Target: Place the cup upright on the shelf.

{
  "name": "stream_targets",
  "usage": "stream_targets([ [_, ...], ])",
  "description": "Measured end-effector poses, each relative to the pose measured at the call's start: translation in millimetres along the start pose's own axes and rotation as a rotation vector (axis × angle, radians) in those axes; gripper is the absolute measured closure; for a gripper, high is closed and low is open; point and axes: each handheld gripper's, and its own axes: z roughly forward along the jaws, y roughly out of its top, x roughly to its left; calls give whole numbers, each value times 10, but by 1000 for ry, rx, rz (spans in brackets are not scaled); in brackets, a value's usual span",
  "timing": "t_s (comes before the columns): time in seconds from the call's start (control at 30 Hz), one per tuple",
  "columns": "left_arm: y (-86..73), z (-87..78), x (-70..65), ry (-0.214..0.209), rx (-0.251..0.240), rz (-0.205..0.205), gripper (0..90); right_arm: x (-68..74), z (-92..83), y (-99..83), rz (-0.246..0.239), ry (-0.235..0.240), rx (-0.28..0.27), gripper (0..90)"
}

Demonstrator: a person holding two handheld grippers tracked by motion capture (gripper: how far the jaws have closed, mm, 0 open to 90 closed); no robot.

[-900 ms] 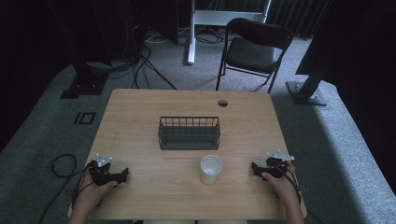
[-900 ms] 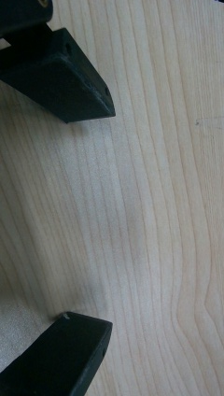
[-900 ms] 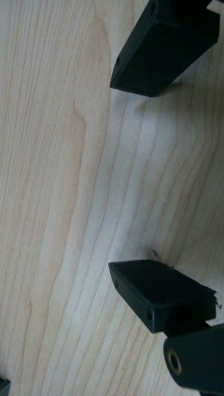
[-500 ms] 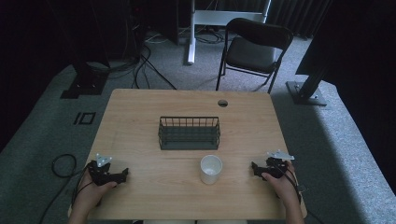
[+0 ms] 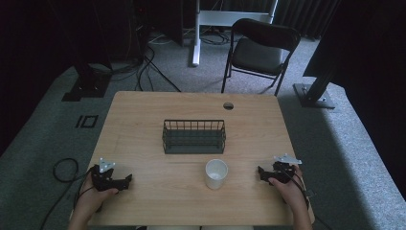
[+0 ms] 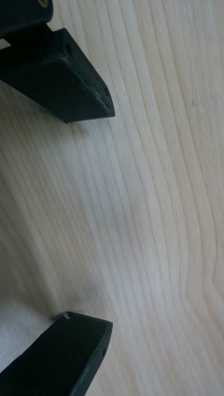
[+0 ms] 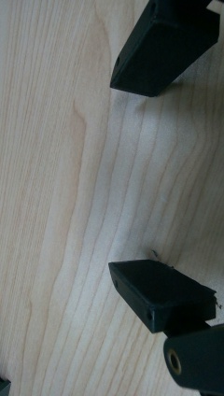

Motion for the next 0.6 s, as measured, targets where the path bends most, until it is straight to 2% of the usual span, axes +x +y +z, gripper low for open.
stream_targets([
  [0.07,-2,-7,-26,-20,3,26,19,0,0,0,1,0,0,107],
  [0.13,2,-5,-49,-28,4,29,19,0,0,0,0,0,0,107],
  [0.23,21,-4,-87,-25,9,55,19,0,0,0,1,0,0,107],
  [0.37,37,8,-160,-52,9,87,19,0,0,0,1,0,0,107],
  [0.5,53,40,-242,-88,4,94,19,0,0,0,0,0,0,107],
  [0.6,82,47,-302,-90,8,122,19,0,0,0,0,0,0,107],
])
